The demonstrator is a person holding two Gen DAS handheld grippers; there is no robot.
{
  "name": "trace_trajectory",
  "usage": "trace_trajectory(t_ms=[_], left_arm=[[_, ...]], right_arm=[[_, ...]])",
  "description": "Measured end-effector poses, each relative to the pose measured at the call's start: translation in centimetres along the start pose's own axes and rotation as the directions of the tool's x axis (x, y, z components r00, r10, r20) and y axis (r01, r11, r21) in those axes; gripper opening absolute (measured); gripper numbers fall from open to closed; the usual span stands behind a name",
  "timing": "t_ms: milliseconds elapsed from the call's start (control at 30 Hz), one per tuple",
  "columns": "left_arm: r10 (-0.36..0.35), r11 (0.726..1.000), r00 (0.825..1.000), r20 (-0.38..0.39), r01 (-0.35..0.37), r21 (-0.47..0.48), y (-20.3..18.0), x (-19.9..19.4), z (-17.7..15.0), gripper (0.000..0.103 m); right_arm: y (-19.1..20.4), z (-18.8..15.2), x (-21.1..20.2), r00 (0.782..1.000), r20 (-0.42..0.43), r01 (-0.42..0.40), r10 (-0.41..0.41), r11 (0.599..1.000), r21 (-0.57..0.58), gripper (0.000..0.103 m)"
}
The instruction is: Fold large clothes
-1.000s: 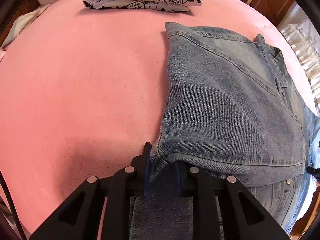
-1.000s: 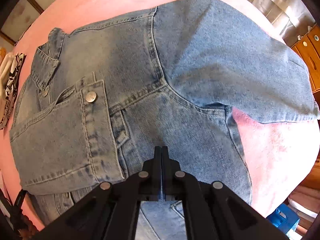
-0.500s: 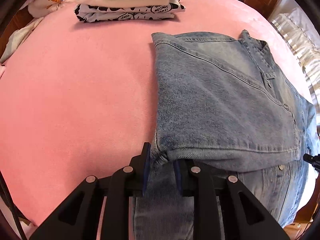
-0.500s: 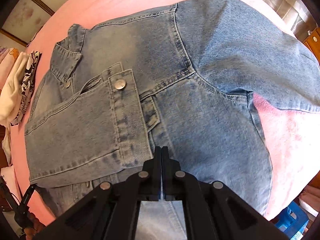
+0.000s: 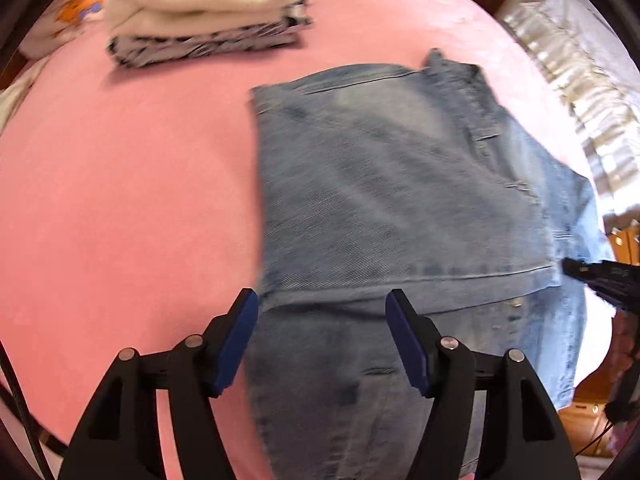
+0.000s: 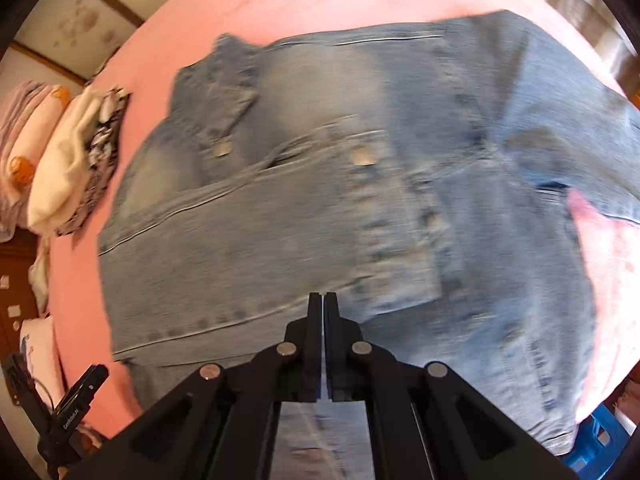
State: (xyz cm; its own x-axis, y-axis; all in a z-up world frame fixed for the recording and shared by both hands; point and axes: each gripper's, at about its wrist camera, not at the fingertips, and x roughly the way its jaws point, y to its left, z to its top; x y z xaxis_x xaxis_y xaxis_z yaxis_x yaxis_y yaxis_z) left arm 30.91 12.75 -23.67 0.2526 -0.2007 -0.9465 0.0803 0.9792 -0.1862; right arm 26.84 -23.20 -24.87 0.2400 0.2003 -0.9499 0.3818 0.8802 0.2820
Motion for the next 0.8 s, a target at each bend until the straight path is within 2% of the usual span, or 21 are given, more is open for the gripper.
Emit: trace_trajectory(t_ms=[67, 133, 200, 300, 333, 367, 400, 467, 500, 533, 600, 700, 800], left_arm=[[-0.052, 0.998, 0.998, -0.018, 0.053, 0.027, -1.6, 0.9, 1.1, 0.074], [-0.084, 0.995, 0.996, -0.03, 0.086, 0.042, -3.1, 1.8, 1.9, 0.074], [-0.119, 0.991, 0.992, -0.039, 0.121, 0.053, -4.4, 2.7, 2.4, 0.074], [-0.147, 0.987, 0.988, -0.052, 0.15, 0.057, -6.3, 4.1, 2.8, 0.074], [-0.151, 0.987, 0.987, -0.059, 0.154, 0.044, -6.6, 4.6, 2.7, 0.069], [-0.16, 0.986, 0.985, -0.069, 0.162, 0.029, -7.0, 5.1, 2.5, 0.058], [-0.172, 0.985, 0.981, -0.084, 0.174, 0.01, -7.2, 5.9, 2.5, 0.051], [-0.172, 0.985, 0.978, -0.114, 0.17, -0.029, -7.7, 7.5, 2.2, 0.023], [-0.175, 0.984, 0.977, -0.125, 0.171, -0.043, -7.9, 8.2, 2.0, 0.017], [-0.175, 0.984, 0.974, -0.146, 0.167, -0.062, -8.0, 9.1, 1.8, 0.013], [-0.156, 0.987, 0.975, -0.156, 0.148, -0.064, -8.1, 10.1, 1.4, 0.009], [-0.156, 0.986, 0.976, -0.154, 0.147, -0.073, -7.6, 10.4, 1.2, 0.006], [-0.139, 0.988, 0.978, -0.155, 0.127, -0.087, -6.0, 10.3, 1.2, 0.003]], right_arm=[[1.9, -0.2, 0.7, 0.999, -0.02, -0.036, 0.036, 0.999, -0.02, 0.003], [3.5, -0.7, 1.5, 0.997, -0.042, -0.065, 0.063, 0.997, -0.043, 0.012], [5.3, -1.2, 2.2, 0.994, -0.06, -0.092, 0.088, 0.993, -0.071, 0.026], [7.2, -1.6, 3.4, 0.991, -0.074, -0.12, 0.113, 0.988, -0.1, 0.028], [7.5, -1.7, 3.6, 0.99, -0.081, -0.126, 0.118, 0.986, -0.108, 0.028], [8.0, -1.8, 4.0, 0.989, -0.089, -0.131, 0.12, 0.984, -0.121, 0.028], [8.5, -1.8, 4.2, 0.988, -0.095, -0.134, 0.122, 0.982, -0.136, 0.028], [9.0, -2.0, 4.6, 0.988, -0.101, -0.132, 0.116, 0.977, -0.169, 0.028], [9.3, -2.1, 4.9, 0.987, -0.109, -0.135, 0.116, 0.973, -0.189, 0.028], [9.6, -2.1, 5.2, 0.987, -0.114, -0.139, 0.117, 0.97, -0.202, 0.028], [10.1, -2.3, 5.8, 0.984, -0.128, -0.153, 0.125, 0.958, -0.244, 0.015], [10.5, -2.4, 6.9, 0.987, -0.14, -0.125, 0.085, 0.944, -0.305, 0.003], [9.7, -2.3, 7.9, 0.987, -0.16, -0.086, 0.035, 0.943, -0.321, 0.0]])
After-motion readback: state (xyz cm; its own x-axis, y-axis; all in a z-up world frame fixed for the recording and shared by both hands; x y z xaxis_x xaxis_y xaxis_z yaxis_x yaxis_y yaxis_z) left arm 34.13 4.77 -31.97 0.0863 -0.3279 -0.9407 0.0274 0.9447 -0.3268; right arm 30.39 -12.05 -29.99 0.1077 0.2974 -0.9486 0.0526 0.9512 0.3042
